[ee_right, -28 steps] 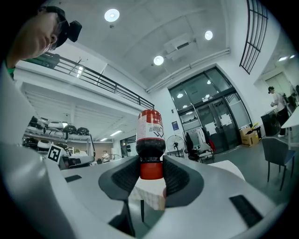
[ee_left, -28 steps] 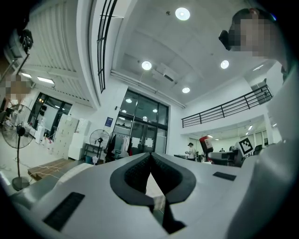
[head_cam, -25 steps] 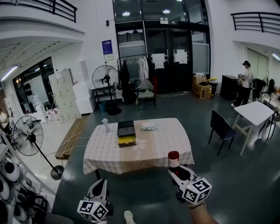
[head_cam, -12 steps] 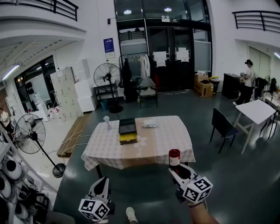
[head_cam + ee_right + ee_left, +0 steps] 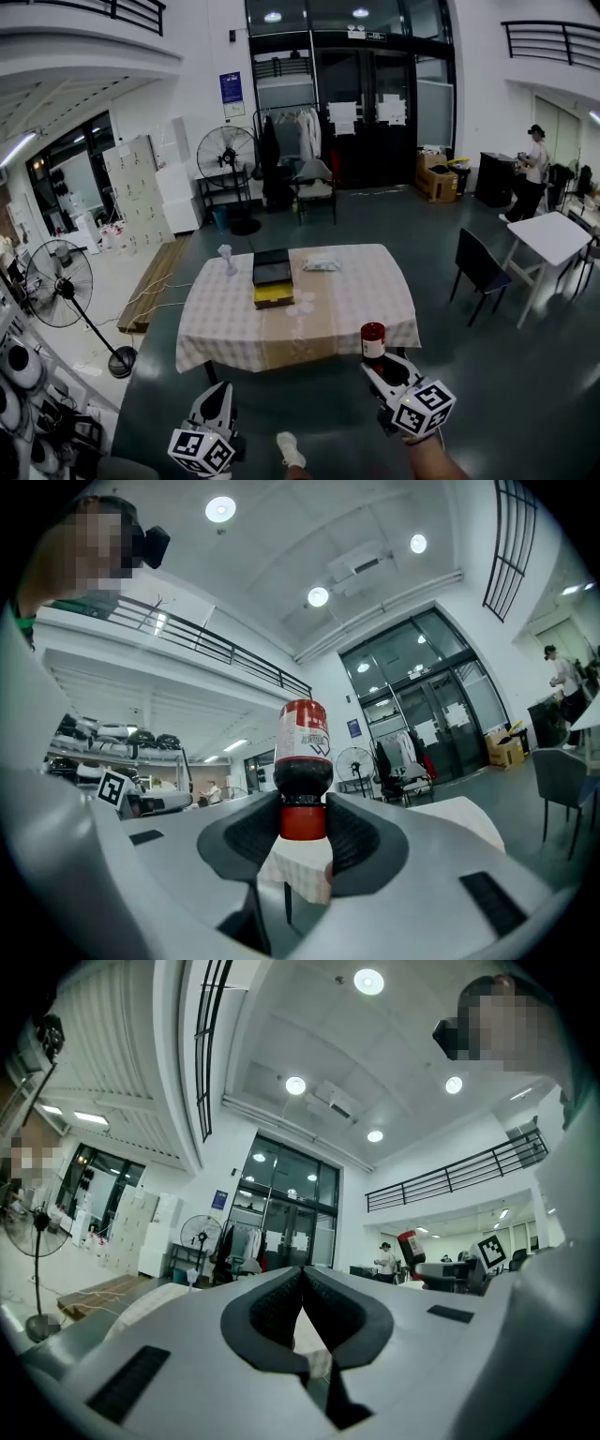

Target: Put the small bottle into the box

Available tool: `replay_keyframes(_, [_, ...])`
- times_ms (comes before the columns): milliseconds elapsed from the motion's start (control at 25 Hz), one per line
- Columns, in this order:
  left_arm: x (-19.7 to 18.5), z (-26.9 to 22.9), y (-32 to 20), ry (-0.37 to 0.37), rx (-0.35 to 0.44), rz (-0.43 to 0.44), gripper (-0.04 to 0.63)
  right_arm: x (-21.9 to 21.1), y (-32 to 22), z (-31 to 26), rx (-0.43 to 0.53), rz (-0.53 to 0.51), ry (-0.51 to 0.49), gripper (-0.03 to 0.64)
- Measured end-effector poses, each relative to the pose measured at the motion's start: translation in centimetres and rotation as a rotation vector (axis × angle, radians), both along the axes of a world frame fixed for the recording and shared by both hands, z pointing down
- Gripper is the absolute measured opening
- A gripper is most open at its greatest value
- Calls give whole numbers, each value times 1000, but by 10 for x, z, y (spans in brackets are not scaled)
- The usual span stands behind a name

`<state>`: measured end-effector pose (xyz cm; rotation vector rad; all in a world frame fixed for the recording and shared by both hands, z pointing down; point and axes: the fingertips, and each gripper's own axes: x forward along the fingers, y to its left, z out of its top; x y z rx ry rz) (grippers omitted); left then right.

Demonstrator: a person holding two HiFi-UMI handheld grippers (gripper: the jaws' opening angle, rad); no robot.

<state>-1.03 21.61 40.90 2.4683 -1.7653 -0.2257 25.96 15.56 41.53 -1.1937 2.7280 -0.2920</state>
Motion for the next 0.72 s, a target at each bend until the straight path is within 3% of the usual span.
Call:
replay_keyframes(320, [-10, 7, -65, -2, 1, 22, 23, -5, -56, 1, 12, 35, 20, 155])
replay_keyframes(720, [-58, -4, -193, 20, -11, 44, 23, -45, -185, -28, 30, 89, 22, 155])
